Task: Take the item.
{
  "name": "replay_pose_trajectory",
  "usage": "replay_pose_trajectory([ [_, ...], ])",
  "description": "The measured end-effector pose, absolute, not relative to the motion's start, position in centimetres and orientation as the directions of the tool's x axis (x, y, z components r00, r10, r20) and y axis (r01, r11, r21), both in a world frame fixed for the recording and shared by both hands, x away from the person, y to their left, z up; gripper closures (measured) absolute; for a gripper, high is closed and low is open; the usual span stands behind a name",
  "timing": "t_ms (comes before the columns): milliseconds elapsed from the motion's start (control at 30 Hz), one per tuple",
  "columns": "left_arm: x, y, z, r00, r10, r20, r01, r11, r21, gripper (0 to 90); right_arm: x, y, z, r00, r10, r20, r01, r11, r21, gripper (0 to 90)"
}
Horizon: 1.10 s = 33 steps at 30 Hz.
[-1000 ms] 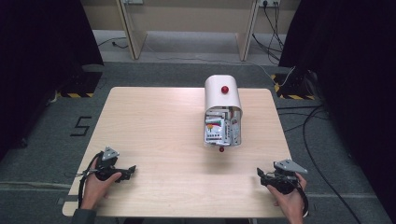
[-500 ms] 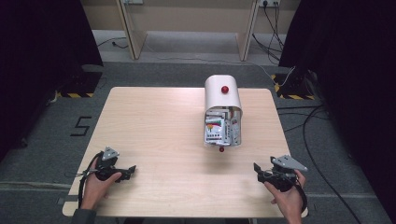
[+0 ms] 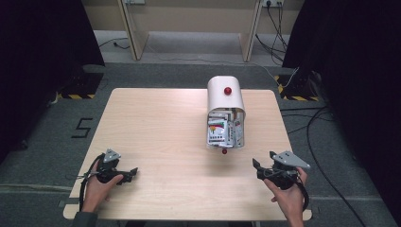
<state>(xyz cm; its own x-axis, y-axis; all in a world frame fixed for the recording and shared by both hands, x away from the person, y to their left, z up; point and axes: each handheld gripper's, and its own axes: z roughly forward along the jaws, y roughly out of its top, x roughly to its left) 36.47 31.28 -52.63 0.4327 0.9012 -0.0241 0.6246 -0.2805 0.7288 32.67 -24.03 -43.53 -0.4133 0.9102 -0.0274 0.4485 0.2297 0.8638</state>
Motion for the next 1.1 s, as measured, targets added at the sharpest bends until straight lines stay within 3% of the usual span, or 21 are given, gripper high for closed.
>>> replay_pose_trajectory([
  [1100, 36.5, 31.3, -52.6, 0.435, 0.900, -0.021, 0.624, -0.285, 0.728, 0.0, 32.7, -21.4, -39.1, -0.482, 0.875, -0.044, 0.348, 0.238, 0.907, 37.9],
])
